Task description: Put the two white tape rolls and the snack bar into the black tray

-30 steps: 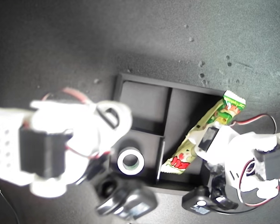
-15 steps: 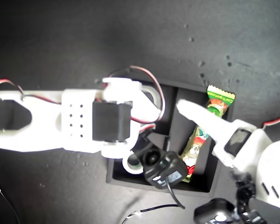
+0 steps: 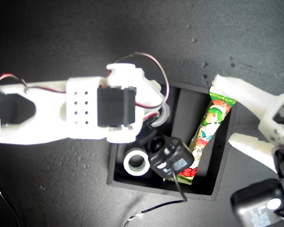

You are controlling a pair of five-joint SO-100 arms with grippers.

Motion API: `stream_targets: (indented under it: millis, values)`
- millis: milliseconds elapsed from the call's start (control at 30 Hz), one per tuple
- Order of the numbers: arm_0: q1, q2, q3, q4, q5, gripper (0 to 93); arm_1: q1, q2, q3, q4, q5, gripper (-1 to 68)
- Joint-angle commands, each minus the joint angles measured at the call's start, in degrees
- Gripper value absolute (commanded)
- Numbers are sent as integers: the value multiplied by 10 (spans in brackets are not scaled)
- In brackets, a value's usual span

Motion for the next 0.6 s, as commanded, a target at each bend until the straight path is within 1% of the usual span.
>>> stream_targets:
  millis: [0, 33, 67, 267, 367, 500, 567]
  values:
    - [-18, 171, 74, 11, -14, 128, -12, 78, 44, 5, 64, 48]
    - [-18, 214, 107, 11, -21, 121, -15, 101, 64, 5, 79, 16]
    - [-18, 260, 142, 11, -28, 113, -17, 128, 92, 5, 96, -2]
    - [-10, 553, 381, 10, -98, 69, -11, 330, 313, 5, 166, -4]
    - [3, 689, 510, 6, -129, 44, -1, 461, 461, 4, 189, -5]
    - [12, 852, 713, -30, -161, 15, 50, 651, 693, 4, 197, -6]
    - [17, 933, 822, -60, -171, 2, 84, 754, 817, -17, 178, -6]
